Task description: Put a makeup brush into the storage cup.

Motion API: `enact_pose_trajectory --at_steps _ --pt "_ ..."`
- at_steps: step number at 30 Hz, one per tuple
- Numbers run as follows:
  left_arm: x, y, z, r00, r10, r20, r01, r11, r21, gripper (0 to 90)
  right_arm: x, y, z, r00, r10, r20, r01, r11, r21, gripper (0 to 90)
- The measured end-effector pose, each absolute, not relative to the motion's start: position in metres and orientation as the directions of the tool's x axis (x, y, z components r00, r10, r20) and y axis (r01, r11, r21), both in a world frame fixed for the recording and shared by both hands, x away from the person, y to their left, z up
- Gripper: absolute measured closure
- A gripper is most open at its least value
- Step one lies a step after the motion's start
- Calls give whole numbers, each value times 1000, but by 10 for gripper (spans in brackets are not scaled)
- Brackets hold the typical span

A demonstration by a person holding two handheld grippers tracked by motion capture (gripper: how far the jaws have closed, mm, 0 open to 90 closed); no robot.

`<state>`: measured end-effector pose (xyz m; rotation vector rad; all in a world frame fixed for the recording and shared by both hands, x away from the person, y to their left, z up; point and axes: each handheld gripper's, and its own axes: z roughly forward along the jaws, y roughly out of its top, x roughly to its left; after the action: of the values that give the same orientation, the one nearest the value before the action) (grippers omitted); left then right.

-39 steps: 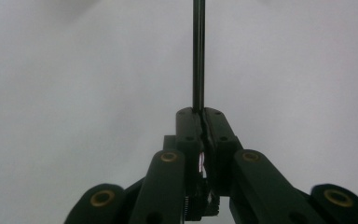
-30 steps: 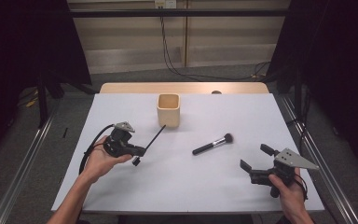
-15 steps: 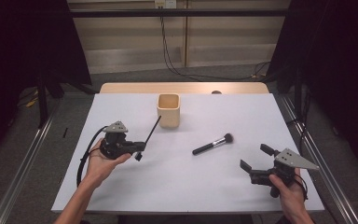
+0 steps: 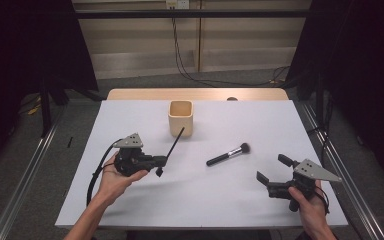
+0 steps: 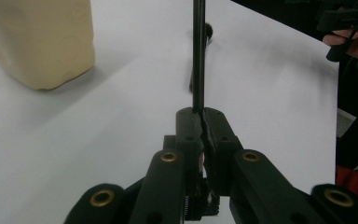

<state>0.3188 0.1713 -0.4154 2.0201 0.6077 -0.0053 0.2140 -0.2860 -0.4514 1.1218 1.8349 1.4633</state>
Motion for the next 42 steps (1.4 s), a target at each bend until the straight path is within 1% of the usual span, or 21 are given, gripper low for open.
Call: enact_pose_trajectory --at_steps 2,8,16,21,26,31,34,36,38,42 --pt "316 167 -414 882 412 -229 396 -383 834 859 214 -286 -451 -516 852 91 275 64 959 6" --pt "315 148 -416 905 355 -233 380 -430 819 859 216 -280 -450 -551 830 82 269 84 959 6" --pt "315 131 -414 917 319 -238 367 -449 815 860 220 -272 -447 -576 814 76 265 98 959 4" --pt "312 122 -415 928 297 -225 349 -480 805 859 220 -265 -444 -621 780 76 255 109 961 12" --pt "311 114 -415 934 276 -228 342 -499 796 859 223 -259 -444 -639 766 74 257 122 959 9" --pt "313 106 -411 938 255 -235 340 -535 774 860 227 -252 -441 -654 752 82 274 134 952 19" --pt "313 100 -409 942 237 -236 331 -555 763 859 231 -246 -440 -651 754 91 300 145 943 31" --pt "312 95 -409 947 227 -227 319 -577 752 859 234 -243 -440 -663 743 94 310 158 937 30" --pt "311 92 -409 947 221 -234 321 -594 738 860 236 -240 -439 -682 723 109 321 163 933 27" --pt "311 89 -407 947 207 -245 321 -635 703 859 240 -234 -435 -705 701 105 326 189 926 19"
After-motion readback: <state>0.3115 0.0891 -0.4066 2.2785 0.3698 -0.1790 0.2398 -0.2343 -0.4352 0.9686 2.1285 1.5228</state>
